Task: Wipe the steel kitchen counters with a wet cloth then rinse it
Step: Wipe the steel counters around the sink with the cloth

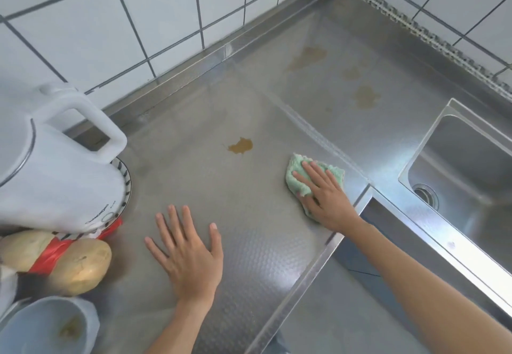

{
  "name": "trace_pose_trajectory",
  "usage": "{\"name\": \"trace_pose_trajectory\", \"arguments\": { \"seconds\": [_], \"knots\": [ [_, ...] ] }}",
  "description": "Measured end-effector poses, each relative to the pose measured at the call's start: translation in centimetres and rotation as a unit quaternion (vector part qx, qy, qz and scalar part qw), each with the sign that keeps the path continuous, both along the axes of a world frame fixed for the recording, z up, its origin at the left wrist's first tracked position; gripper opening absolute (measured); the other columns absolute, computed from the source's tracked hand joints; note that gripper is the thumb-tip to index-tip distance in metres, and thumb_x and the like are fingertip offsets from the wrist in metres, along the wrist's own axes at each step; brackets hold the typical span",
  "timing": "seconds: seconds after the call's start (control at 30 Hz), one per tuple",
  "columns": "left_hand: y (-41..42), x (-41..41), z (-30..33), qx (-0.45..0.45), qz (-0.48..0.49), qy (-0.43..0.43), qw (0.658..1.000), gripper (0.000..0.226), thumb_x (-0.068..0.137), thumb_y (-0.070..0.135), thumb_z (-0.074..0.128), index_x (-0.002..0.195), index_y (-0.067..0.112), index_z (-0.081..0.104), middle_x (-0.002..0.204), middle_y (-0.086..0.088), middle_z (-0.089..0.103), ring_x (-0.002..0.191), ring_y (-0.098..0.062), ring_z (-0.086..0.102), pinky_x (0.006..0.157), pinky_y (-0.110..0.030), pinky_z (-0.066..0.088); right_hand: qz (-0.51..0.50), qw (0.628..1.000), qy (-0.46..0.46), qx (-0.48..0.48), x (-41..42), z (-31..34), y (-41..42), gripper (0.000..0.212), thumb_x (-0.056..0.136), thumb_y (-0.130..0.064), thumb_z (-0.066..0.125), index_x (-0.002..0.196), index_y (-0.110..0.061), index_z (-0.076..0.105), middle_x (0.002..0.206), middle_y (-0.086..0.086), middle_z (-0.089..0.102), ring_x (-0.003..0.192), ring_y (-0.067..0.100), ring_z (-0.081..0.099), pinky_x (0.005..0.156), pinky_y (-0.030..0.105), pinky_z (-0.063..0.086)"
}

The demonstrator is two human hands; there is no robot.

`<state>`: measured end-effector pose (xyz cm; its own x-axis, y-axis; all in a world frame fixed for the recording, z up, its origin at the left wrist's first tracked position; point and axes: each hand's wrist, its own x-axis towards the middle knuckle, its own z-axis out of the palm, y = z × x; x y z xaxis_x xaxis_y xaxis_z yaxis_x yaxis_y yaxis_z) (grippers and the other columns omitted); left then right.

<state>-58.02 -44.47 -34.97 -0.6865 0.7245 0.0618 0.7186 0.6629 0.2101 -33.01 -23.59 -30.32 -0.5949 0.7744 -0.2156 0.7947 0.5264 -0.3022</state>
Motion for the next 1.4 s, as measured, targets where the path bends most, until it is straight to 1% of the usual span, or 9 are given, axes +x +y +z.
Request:
{"name": "trace_pose_trajectory", "arguments": {
  "seconds": [0.17, 0.3, 0.57, 0.77, 0.93, 1.07, 1.23, 1.33, 1.4],
  "knots": [
    [0.2, 0.3, 0.1, -0.006, 0.016, 0.002, 1.0, 0.074, 0.1, 0.054, 0.037, 0.16, 0.011, 0.036, 0.172, -0.014, 0.028, 0.163, -0.033, 0.014, 0.128, -0.065, 0.007, -0.168, 0.985, 0.034, 0.007, -10.5, -0.5, 2.6, 0.054, 0.107, -0.039, 0.034, 0.16, -0.034, 0.027, 0.173, 0.0, 0.0, 0.158, 0.017, -0.012, 0.127, 0.047, -0.008],
    [0.3, 0.3, 1.1, -0.028, 0.009, -0.002, 1.0, 0.074, 0.1, 0.053, 0.034, 0.159, 0.008, 0.039, 0.171, -0.015, 0.029, 0.162, -0.035, 0.017, 0.127, -0.066, 0.008, -0.029, 0.998, 0.042, 0.026, -12.5, -0.9, -0.4, 0.054, 0.106, -0.039, 0.038, 0.159, -0.033, 0.031, 0.172, 0.0, 0.008, 0.159, 0.02, -0.007, 0.128, 0.05, -0.001],
    [4.6, -3.3, 3.0, 0.018, 0.024, -0.052, 0.998, 0.065, 0.1, 0.045, 0.047, 0.151, 0.004, 0.047, 0.17, -0.018, 0.029, 0.159, -0.035, 0.024, 0.122, -0.067, 0.019, 0.214, 0.976, 0.021, 0.023, 0.2, -0.9, -2.2, 0.063, 0.103, -0.035, 0.046, 0.162, -0.035, 0.022, 0.173, -0.006, 0.005, 0.159, 0.018, 0.0, 0.127, 0.048, 0.007],
    [8.2, -4.8, 1.7, -0.002, 0.077, -0.018, 0.997, 0.074, 0.102, 0.049, 0.031, 0.161, 0.004, 0.032, 0.173, -0.015, 0.024, 0.163, -0.032, 0.013, 0.129, -0.063, 0.006, 0.047, 0.999, 0.002, 0.022, -1.9, -0.4, 6.7, 0.057, 0.104, -0.043, 0.024, 0.16, -0.031, 0.03, 0.171, 0.0, 0.015, 0.159, 0.019, 0.002, 0.129, 0.049, 0.005],
    [8.0, -4.6, 1.0, 0.01, 0.088, 0.014, 0.996, 0.072, 0.101, 0.049, 0.033, 0.16, 0.006, 0.034, 0.172, -0.014, 0.028, 0.162, -0.031, 0.017, 0.129, -0.062, 0.009, -0.072, 0.996, 0.007, 0.043, -13.5, -1.3, 9.4, 0.056, 0.107, -0.04, 0.032, 0.161, -0.03, 0.026, 0.173, 0.003, 0.008, 0.159, 0.021, -0.003, 0.128, 0.048, -0.003],
    [8.2, -4.5, 1.2, 0.011, 0.089, 0.01, 0.996, 0.073, 0.1, 0.048, 0.034, 0.16, 0.007, 0.035, 0.172, -0.012, 0.028, 0.162, -0.03, 0.017, 0.13, -0.061, 0.008, 0.034, 0.997, 0.034, 0.054, -18.0, -1.4, 5.4, 0.057, 0.106, -0.04, 0.034, 0.161, -0.025, 0.029, 0.172, 0.005, 0.014, 0.159, 0.025, 0.0, 0.127, 0.052, 0.002],
    [8.1, -4.7, 1.3, 0.01, 0.087, 0.008, 0.996, 0.072, 0.1, 0.049, 0.037, 0.159, 0.008, 0.035, 0.172, -0.012, 0.029, 0.163, -0.028, 0.016, 0.13, -0.061, 0.008, 0.223, 0.974, 0.023, 0.035, -10.6, -1.3, 1.3, 0.058, 0.108, -0.043, 0.03, 0.163, -0.026, 0.021, 0.173, 0.002, 0.008, 0.159, 0.022, -0.004, 0.128, 0.051, 0.006],
    [8.2, -4.6, 1.2, 0.01, 0.088, 0.012, 0.996, 0.072, 0.1, 0.049, 0.036, 0.159, 0.008, 0.036, 0.171, -0.013, 0.03, 0.163, -0.029, 0.016, 0.129, -0.062, 0.009, 0.314, 0.948, -0.023, 0.041, -6.4, -0.6, 4.9, 0.057, 0.109, -0.044, 0.026, 0.163, -0.028, 0.017, 0.172, -0.001, 0.007, 0.159, 0.02, -0.002, 0.129, 0.047, 0.005],
    [8.2, -4.6, 1.2, 0.009, 0.09, 0.011, 0.996, 0.072, 0.1, 0.049, 0.036, 0.159, 0.008, 0.037, 0.171, -0.013, 0.03, 0.163, -0.029, 0.016, 0.129, -0.062, 0.009, 0.291, 0.954, -0.049, 0.048, -6.2, -0.2, 9.0, 0.058, 0.107, -0.044, 0.02, 0.163, -0.028, 0.017, 0.172, -0.001, 0.008, 0.159, 0.021, -0.002, 0.129, 0.047, 0.006]
  ]
}}
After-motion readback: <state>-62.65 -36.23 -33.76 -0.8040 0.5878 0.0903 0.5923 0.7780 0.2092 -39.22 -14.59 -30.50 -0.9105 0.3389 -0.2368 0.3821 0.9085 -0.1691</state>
